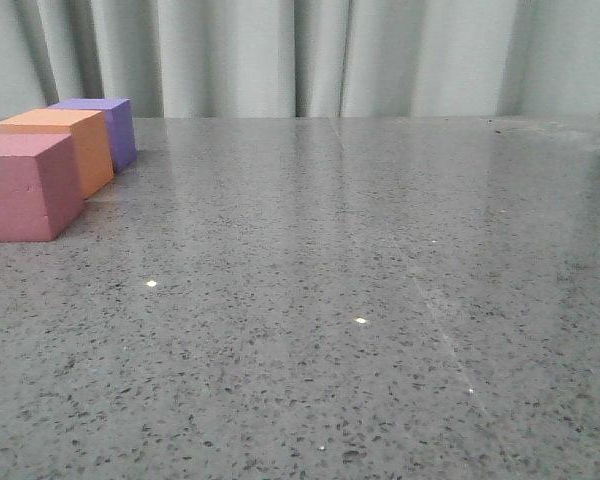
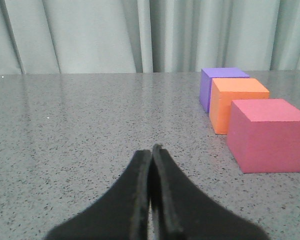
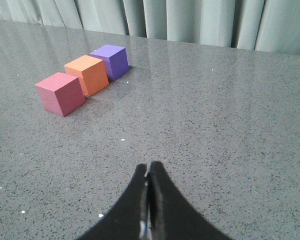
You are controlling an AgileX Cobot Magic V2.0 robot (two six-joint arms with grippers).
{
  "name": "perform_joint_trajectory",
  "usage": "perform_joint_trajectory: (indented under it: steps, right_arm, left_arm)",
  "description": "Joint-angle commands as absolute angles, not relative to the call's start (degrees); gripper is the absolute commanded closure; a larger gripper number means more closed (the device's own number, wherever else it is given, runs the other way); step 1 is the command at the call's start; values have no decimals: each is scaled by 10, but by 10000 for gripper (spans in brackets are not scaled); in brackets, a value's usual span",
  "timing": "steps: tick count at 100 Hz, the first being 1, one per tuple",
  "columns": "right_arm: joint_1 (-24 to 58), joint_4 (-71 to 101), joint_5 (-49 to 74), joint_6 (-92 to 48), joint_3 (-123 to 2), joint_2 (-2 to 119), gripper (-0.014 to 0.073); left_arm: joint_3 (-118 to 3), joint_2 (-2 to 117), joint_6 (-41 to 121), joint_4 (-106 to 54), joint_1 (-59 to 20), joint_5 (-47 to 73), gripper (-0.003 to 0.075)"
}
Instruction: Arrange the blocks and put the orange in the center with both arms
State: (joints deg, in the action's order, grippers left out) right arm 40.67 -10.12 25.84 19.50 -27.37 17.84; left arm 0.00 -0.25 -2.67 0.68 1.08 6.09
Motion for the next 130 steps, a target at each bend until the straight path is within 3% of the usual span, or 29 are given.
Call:
perform_joint_trajectory:
  steps: [1, 24, 56, 92, 130]
  right_arm:
    - [406, -112, 211, 192, -289, 183, 715]
    - [360, -111, 180, 192, -270, 183, 715]
    - [204, -65, -120, 120, -132, 179, 715]
    - [52, -64, -94, 101, -38, 80, 715]
    - [34, -59, -34, 101, 13, -13, 715]
  left_arm:
    - [11, -21, -26, 0, 12, 13, 739]
    - [11, -21, -26, 0, 12, 13, 739]
    - [11, -21, -26, 0, 12, 13, 739]
    - [11, -21, -26, 0, 12, 13, 739]
    - [11, -21, -26, 0, 12, 13, 739]
